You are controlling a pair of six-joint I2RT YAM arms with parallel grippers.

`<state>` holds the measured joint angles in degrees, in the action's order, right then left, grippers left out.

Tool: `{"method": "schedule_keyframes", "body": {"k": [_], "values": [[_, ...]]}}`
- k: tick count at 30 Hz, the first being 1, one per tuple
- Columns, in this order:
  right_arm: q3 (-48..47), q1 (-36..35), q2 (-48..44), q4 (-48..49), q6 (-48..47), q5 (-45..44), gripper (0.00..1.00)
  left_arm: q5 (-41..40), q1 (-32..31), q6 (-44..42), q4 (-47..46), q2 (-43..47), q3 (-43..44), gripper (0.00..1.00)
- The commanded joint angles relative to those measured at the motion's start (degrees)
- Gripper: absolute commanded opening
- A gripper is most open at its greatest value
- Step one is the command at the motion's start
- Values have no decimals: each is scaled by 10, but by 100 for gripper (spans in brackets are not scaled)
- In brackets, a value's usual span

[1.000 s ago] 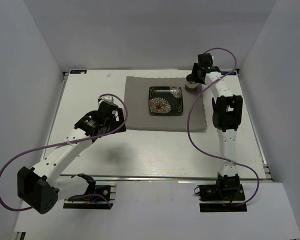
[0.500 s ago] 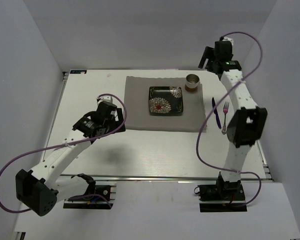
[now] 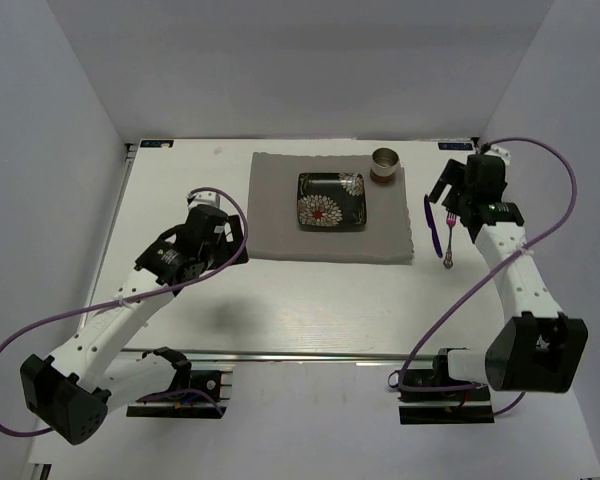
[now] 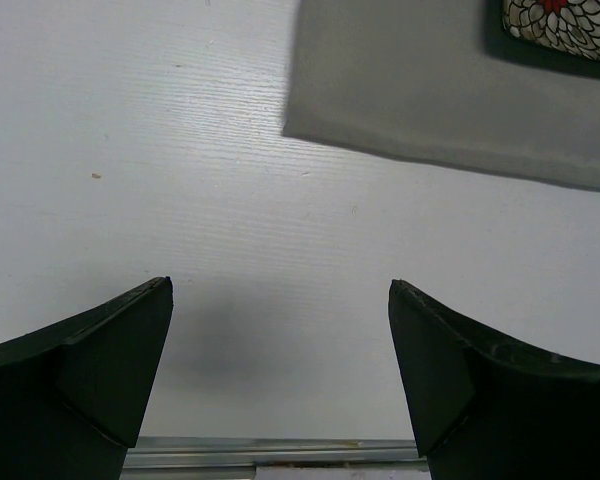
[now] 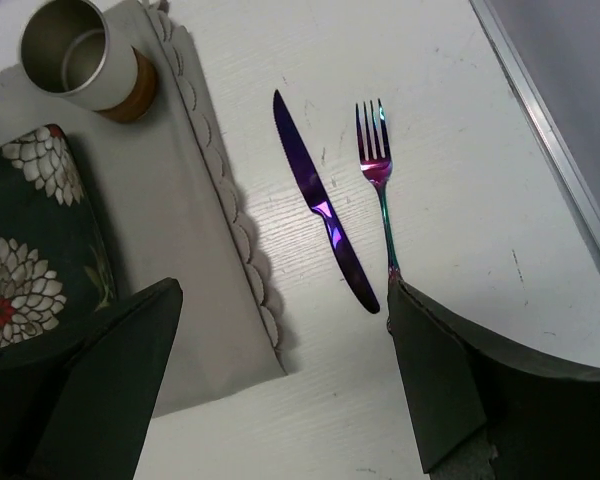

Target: Set the dinner table for one person

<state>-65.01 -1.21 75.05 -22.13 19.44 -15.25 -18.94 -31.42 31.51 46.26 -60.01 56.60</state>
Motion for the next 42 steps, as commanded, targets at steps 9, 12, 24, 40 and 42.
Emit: {"method": "schedule_keyframes", "body": {"k": [9, 12, 24, 40, 42], "values": [[-12, 38, -7, -81, 21, -25, 89, 0, -4, 0, -1, 25, -6, 98], [17, 46, 1, -80, 38, 7, 89, -3, -4, 0, -1, 29, -6, 98], [126, 68, 20, 43, -16, 64, 70, 25, -4, -9, -11, 7, -9, 98], [-65, 66, 273, -43, -100, 122, 58, 33, -4, -13, -15, 7, -11, 98], [-86, 65, 285, -60, -105, 104, 58, 36, -4, -14, -16, 5, -12, 98]]}}
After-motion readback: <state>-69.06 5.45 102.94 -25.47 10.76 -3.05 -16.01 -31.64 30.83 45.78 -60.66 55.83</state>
